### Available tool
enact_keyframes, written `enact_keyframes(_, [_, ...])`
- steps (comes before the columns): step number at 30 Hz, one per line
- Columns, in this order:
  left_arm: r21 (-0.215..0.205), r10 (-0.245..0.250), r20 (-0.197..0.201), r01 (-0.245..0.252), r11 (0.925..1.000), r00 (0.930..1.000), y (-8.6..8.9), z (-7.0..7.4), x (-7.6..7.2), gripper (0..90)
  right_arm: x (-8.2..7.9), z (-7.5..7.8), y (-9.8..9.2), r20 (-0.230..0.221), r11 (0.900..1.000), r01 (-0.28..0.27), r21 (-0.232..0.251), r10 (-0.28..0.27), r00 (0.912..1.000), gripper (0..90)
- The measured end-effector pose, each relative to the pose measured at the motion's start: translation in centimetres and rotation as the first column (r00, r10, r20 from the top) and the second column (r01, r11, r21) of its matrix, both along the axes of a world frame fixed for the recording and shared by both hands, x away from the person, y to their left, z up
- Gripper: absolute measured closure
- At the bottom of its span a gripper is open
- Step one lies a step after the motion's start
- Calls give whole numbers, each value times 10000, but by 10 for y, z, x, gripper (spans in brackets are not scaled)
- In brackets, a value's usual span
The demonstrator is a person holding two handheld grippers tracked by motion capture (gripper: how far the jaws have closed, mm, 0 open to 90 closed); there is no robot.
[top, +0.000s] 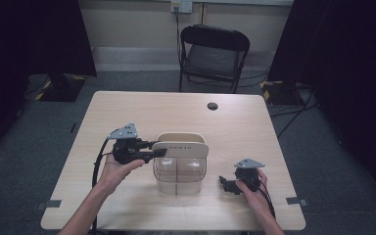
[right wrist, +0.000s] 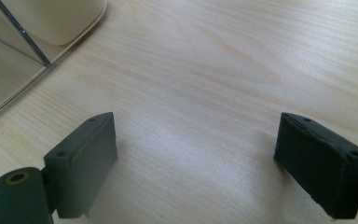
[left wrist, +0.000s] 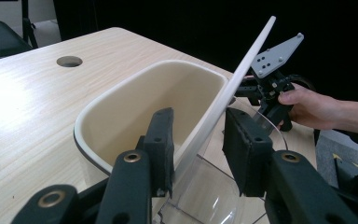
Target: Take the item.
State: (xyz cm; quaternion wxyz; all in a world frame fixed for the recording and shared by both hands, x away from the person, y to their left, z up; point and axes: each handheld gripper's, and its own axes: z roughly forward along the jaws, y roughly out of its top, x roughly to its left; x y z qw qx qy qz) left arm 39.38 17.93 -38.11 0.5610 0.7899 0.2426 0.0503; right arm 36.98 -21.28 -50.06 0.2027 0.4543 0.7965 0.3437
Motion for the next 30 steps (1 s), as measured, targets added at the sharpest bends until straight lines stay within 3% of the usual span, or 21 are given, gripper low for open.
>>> enact_keyframes(30, [-76,-46,-20,46,10000,10000,1,0,1,637,0,0,0,-3,10000,-1,1,1,10000,121])
